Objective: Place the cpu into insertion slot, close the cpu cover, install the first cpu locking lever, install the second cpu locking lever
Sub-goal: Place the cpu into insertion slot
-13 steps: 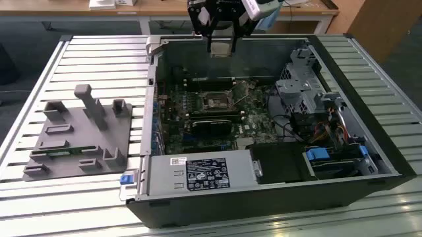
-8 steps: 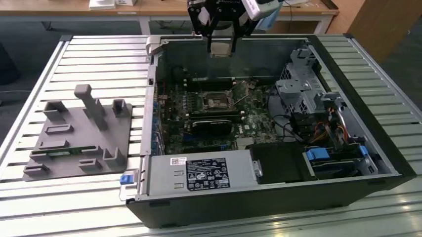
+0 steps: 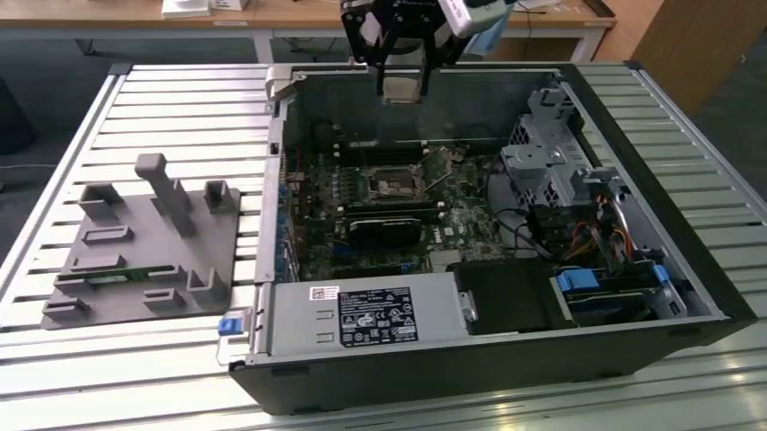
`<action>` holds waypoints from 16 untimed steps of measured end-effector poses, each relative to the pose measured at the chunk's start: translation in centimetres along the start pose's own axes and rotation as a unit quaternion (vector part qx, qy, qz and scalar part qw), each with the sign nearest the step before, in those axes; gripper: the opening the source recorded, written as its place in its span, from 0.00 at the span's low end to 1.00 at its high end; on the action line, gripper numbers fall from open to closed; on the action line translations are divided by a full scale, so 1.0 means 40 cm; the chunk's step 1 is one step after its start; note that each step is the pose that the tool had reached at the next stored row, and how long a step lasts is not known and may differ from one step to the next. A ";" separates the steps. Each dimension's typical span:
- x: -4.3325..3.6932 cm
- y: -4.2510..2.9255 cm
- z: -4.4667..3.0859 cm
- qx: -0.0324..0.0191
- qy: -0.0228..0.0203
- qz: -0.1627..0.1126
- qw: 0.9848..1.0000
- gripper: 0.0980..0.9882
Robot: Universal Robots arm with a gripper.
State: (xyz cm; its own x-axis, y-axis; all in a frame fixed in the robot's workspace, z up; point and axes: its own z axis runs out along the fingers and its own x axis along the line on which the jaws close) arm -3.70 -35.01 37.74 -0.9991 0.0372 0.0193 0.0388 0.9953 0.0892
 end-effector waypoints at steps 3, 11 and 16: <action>0.000 0.000 0.000 0.000 -0.001 0.006 1.000 0.50; 0.000 0.000 0.000 0.001 -0.003 0.032 0.999 0.50; 0.000 0.000 0.000 0.001 -0.005 0.051 0.999 0.50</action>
State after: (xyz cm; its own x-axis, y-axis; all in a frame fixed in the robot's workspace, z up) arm -3.70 -35.01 37.73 -0.9900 0.1397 0.0190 0.1408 0.9863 0.0854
